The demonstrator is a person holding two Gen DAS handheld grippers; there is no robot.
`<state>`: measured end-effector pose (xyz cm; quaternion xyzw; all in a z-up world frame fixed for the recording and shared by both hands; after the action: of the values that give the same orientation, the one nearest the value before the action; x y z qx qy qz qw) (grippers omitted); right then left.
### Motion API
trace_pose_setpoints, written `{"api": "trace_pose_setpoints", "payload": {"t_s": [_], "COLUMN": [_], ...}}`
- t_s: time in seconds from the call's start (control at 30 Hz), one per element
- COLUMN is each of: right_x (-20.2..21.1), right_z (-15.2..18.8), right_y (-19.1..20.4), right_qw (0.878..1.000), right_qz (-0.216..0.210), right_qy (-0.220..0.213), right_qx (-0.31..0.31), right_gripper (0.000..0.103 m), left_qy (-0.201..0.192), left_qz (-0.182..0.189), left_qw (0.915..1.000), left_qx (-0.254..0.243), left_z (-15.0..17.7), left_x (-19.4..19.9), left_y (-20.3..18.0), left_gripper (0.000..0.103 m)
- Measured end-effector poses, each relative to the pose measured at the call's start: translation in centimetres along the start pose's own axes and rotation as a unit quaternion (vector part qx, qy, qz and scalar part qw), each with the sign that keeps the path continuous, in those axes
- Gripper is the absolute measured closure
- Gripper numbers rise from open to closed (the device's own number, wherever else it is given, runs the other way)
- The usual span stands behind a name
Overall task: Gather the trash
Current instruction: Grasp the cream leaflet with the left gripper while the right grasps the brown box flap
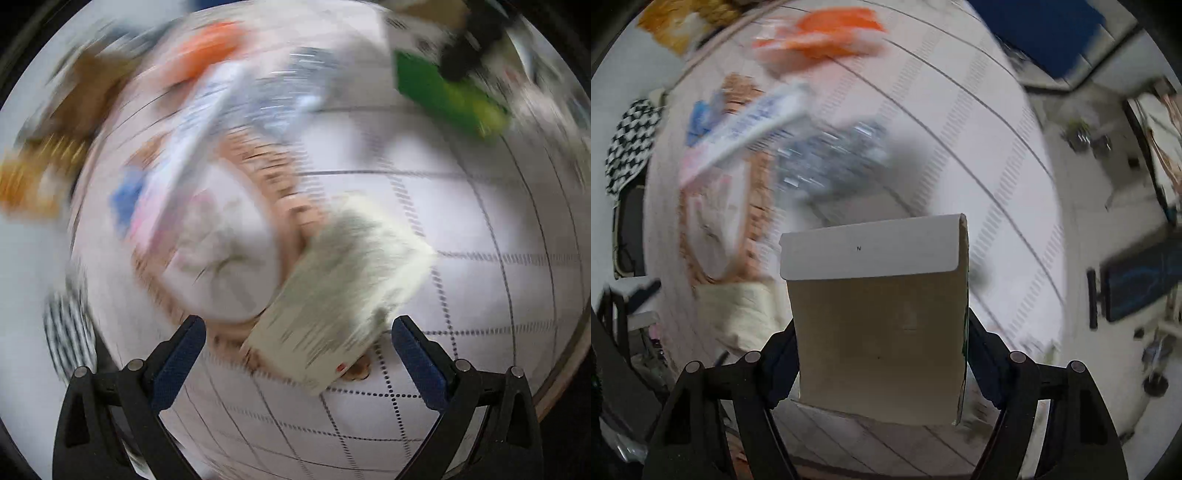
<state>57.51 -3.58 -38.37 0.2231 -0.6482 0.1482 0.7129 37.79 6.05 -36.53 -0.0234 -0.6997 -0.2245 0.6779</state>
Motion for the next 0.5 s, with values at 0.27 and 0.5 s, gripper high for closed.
{"api": "trace_pose_setpoints", "payload": {"t_s": [0.27,0.5], "right_x": [-0.9,-1.0], "right_z": [2.2,2.6], "right_y": [-3.7,-2.2], "right_qw": [1.000,1.000], "right_qz": [0.013,0.020], "right_qy": [0.005,0.003], "right_qx": [-0.014,0.004], "right_gripper": [0.023,0.023], "left_qy": [0.034,0.041], "left_qz": [0.054,0.097], "left_qw": [0.9962,0.9863], "left_qx": [-0.060,0.127], "left_z": [-1.8,-0.5], "left_x": [-2.4,-2.1], "left_y": [-2.3,-1.0], "left_gripper": [0.023,0.024]}}
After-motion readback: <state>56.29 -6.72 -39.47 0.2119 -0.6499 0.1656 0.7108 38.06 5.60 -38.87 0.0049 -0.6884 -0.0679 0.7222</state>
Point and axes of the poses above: each gripper's, at about its wrist camera, not at the fingertips, and x roughly against the way its jaws point, y to its left, z to its underside, the point moved 4 cm from there along -x, roughly the way its jaws point, and after that the axes turned 2 degrees about z, right-handed, at the moved point
